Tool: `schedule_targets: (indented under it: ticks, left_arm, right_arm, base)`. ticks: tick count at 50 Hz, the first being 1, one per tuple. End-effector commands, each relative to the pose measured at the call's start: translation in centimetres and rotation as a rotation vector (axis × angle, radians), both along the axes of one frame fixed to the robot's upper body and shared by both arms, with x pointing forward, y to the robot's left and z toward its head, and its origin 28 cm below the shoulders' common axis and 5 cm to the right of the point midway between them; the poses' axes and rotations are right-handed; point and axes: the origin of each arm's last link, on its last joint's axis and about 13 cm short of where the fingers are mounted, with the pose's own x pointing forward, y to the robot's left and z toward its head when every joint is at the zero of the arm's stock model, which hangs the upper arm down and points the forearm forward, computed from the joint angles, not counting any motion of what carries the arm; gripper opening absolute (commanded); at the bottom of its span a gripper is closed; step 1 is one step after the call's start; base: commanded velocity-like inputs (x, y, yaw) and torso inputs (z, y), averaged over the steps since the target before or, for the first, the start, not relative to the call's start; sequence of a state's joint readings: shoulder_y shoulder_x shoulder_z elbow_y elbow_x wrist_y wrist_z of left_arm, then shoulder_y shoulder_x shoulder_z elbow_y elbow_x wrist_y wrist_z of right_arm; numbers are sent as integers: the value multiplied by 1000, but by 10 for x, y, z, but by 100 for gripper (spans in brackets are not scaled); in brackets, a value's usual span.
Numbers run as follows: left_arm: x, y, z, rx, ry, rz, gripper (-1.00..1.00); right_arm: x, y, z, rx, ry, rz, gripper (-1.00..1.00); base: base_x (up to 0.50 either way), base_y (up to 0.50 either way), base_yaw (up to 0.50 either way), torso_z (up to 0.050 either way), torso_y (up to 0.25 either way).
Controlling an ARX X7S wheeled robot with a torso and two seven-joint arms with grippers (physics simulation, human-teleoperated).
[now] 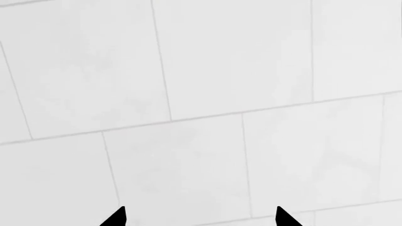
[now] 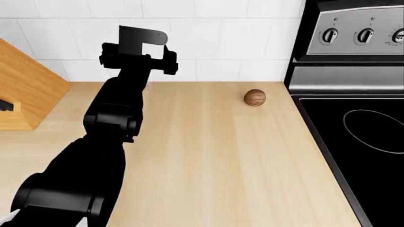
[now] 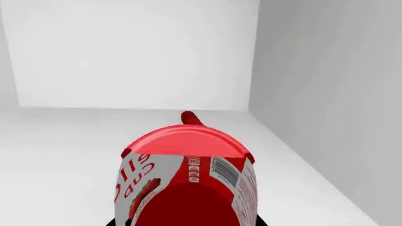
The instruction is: Pick the boxed food and jello cup from the counter and place them in the cabinets closest to them.
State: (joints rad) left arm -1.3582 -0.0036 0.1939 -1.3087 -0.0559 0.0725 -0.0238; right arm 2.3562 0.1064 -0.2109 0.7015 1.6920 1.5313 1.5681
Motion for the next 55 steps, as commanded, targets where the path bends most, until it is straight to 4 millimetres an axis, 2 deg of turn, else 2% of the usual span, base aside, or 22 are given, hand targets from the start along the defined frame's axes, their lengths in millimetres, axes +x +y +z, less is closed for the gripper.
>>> schedule_targets:
  ticks: [1,4,8,17,18,36,55]
  left_arm:
    - [0,0,0,11,0,1,100]
    - [0,-1,0,15,1,2,100]
    - [0,0,-1,20,-1,5,100]
    - [0,-1,-1,26,-5,6,100]
    - [0,-1,-1,26,-6,5,100]
    - [0,-1,-1,27,-5,2,100]
    - [0,-1,-2,25,4,-3,100]
  right_arm:
    - [29,-10,-4,31,242,-10,-100]
    - [33,-18,-4,72,272,-24,-100]
    - [51,-27,-6,130,314,-18,-100]
    - [80,-38,-18,171,367,-28,-100]
    - [81,-38,-18,162,370,-41,100]
    - [87,-41,-27,129,375,-45,100]
    - [63,-35,-9,23,201,-128,100]
  base:
    - [0,0,-3,0,0]
    - [0,0,-1,0,0]
    - [4,-1,-1,0,0]
    - [15,-2,1,0,0]
    - [38,-4,6,0,0]
    - [0,0,0,1,0]
    - [1,0,0,0,0]
